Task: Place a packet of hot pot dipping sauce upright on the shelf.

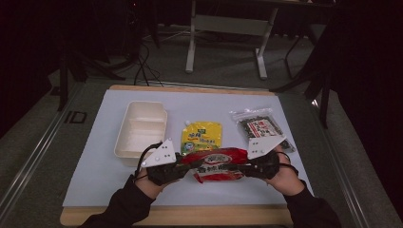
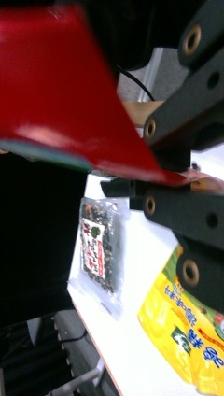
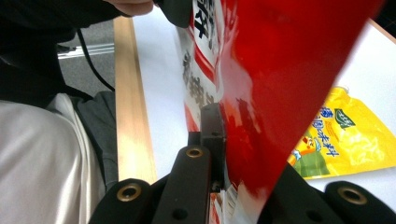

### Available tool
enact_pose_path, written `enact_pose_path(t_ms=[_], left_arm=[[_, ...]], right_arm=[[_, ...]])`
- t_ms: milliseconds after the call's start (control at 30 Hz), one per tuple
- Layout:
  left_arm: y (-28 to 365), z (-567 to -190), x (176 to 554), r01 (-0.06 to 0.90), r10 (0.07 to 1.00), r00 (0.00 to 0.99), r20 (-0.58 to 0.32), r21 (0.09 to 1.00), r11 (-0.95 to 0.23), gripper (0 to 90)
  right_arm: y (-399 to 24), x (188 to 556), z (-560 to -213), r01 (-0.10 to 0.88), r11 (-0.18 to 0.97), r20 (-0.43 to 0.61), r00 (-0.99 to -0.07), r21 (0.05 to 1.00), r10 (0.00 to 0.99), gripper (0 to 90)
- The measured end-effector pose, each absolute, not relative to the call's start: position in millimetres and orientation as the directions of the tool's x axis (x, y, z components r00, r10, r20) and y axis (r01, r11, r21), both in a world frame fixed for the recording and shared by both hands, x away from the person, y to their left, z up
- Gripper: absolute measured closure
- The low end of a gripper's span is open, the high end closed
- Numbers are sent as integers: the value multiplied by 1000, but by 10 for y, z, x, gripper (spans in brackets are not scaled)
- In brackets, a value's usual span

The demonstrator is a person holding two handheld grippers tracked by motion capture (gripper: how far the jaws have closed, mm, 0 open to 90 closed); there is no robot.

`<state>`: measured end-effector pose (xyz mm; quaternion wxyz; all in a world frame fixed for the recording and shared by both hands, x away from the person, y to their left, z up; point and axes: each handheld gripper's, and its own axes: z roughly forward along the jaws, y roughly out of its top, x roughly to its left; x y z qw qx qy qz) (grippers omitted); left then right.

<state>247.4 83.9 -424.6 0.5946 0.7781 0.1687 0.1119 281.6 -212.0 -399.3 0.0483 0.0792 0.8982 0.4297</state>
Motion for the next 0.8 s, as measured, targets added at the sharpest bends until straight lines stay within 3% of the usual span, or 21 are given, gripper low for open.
enact_pose_path(t_ms=[67,200,400,600,633,800], left_arm=[[856,-4237,2476,132,408,912,-29,965,-227,691],[886,-4245,2450,128,443,896,-16,966,-225,524],[955,-4319,2417,153,473,880,-36,966,-210,404],[1006,-4424,2391,203,489,868,-83,959,-197,211],[1011,-4442,2385,208,491,867,-82,956,-206,140],[1014,-4560,2346,229,505,859,-87,947,-227,22]], right_arm=[[-2135,2827,-3965,104,606,-17,-982,789,191,900],[-2175,2857,-3907,102,596,-28,-978,796,206,900],[-2236,2907,-3818,109,572,-27,-974,813,224,900],[-2268,2972,-3727,114,549,-30,-969,828,246,900],[-2267,2985,-3716,115,545,-30,-968,831,249,900],[-2230,3056,-3686,117,533,-25,-968,838,252,900]])
